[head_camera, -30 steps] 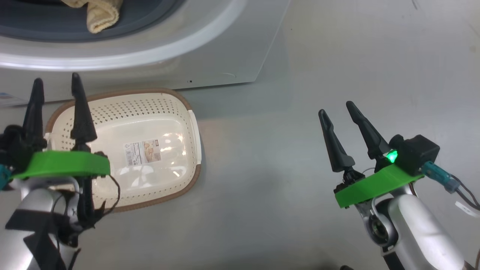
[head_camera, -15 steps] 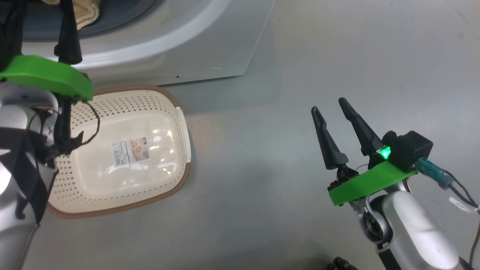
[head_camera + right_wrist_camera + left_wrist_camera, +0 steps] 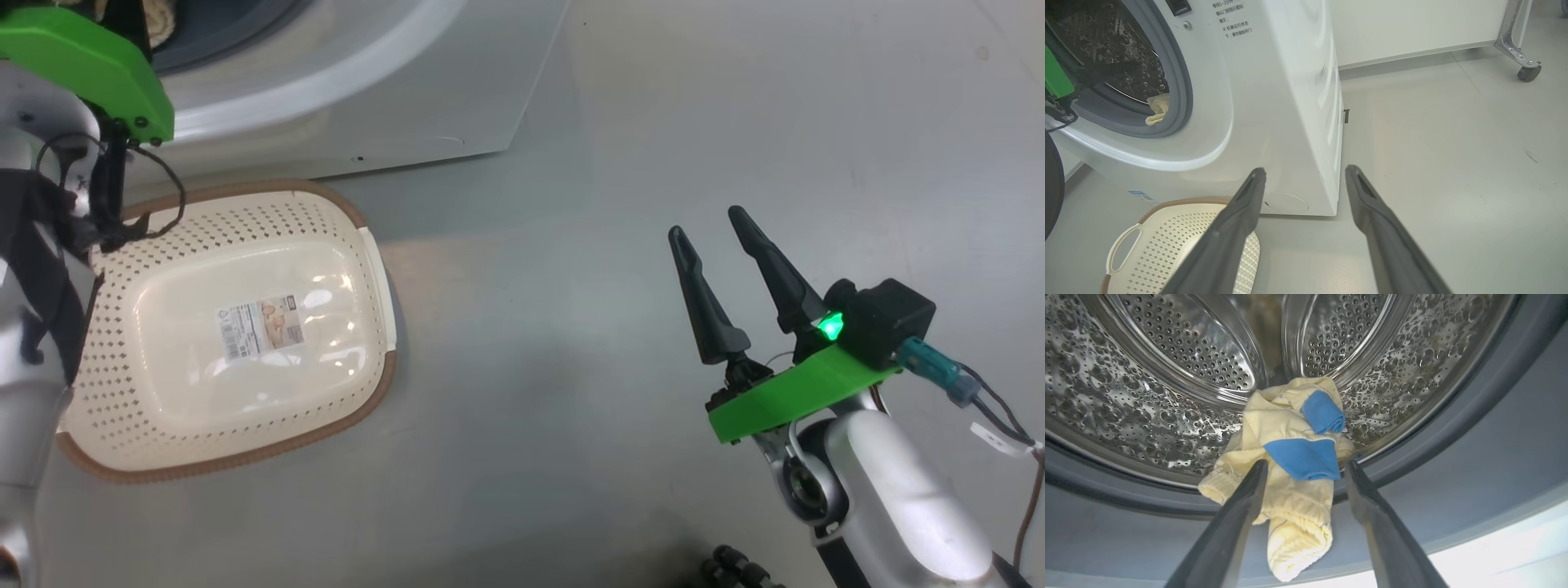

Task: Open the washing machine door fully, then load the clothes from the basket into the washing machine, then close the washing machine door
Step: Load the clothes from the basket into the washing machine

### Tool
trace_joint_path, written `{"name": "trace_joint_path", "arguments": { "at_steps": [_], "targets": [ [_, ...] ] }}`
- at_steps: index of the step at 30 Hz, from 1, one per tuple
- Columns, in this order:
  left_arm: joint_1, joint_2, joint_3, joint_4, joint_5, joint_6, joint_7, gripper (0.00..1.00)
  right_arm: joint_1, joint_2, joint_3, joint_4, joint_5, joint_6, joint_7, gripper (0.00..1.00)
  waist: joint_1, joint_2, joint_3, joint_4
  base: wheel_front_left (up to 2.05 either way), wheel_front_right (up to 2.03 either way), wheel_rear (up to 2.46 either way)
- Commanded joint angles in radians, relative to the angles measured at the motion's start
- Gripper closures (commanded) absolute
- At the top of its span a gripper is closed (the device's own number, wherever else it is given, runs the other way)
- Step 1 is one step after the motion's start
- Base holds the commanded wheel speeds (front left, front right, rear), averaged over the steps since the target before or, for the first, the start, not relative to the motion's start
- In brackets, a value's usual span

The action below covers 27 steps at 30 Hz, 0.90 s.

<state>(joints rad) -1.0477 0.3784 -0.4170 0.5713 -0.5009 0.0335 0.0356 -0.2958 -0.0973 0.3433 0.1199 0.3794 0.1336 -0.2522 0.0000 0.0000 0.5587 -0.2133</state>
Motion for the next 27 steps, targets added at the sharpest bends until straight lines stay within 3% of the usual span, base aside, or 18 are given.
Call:
{"name": "trace_joint_path", "arguments": {
  "at_steps": [1,20,27],
  "targets": [
    [-0.042,0.034,0.022,-0.008,0.009,-0.005,0.009,0.00,-0.002,0.000,0.018,-0.024,0.009,-0.003,-0.010,0.00,0.0000,0.0000,0.001,-0.003,0.00,0.00,0.00],
    [-0.260,-0.022,-0.087,0.325,0.033,-0.089,0.223,0.00,0.001,0.005,0.038,-0.017,0.010,-0.003,-0.010,0.00,0.0000,0.0000,0.023,-0.024,0.00,0.00,0.00],
    [-0.313,-0.025,-0.117,0.388,0.055,-0.080,0.262,0.00,-0.002,0.007,0.043,-0.019,0.012,-0.003,-0.010,0.00,0.0000,0.0000,0.051,-0.030,0.00,0.00,0.00]
  ]
}}
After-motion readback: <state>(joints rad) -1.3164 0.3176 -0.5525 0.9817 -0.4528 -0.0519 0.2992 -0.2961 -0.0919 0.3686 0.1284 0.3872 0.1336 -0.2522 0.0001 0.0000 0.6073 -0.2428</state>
